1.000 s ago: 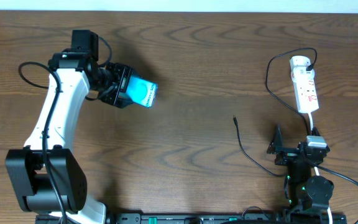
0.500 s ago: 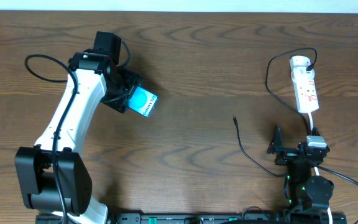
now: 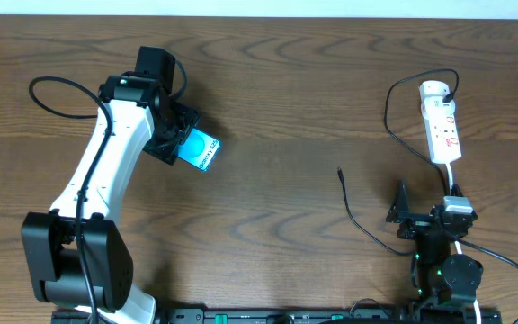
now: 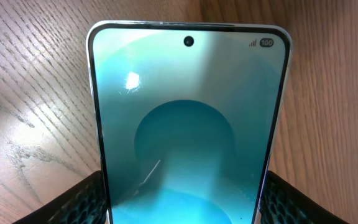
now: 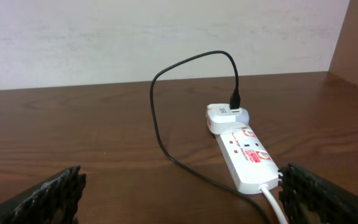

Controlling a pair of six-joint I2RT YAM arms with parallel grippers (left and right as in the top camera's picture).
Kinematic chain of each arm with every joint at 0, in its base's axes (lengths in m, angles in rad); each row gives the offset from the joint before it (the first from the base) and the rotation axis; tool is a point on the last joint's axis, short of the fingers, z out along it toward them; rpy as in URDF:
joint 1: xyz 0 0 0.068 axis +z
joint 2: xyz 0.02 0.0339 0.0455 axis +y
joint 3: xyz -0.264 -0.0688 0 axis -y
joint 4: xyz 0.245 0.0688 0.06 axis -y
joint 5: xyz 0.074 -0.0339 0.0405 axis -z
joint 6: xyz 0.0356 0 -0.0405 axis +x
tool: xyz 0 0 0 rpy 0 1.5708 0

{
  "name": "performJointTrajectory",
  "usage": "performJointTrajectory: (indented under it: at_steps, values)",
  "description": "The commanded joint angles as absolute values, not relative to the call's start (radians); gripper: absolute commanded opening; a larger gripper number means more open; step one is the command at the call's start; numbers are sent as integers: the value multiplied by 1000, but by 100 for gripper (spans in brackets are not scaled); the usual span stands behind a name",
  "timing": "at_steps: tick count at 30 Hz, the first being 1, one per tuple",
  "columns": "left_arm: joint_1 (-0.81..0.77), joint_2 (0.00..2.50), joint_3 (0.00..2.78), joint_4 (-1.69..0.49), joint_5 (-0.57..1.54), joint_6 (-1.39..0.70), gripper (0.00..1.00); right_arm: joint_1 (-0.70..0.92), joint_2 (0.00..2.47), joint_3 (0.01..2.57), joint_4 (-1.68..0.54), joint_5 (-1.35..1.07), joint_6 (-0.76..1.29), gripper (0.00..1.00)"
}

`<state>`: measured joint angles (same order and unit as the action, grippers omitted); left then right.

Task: Plug charger to phone and switch on socket

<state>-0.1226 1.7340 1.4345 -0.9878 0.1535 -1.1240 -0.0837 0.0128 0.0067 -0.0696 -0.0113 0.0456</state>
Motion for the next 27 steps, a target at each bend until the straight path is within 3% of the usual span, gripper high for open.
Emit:
performJointTrajectory:
  at_steps: [1, 8, 14, 21, 27]
  values:
    - [-120, 1738, 1430, -990, 137, -1111, 7, -88, 10, 6, -64, -17, 59, 99]
    - [-120, 1738, 1430, -983, 136, -1111, 7, -88, 17, 24, -22, -199, 146, 99]
    - [-120, 1738, 1430, -979, 137, -1111, 7, -88, 154, 189, -119, -210, 145, 99]
    - [-120, 1738, 1430, -979, 137, -1111, 7, -84, 613, 543, -283, -337, 109, 99]
    - [-120, 1738, 1430, -980, 137, -1111, 7, -54, 1049, 923, -628, -470, 36, 99]
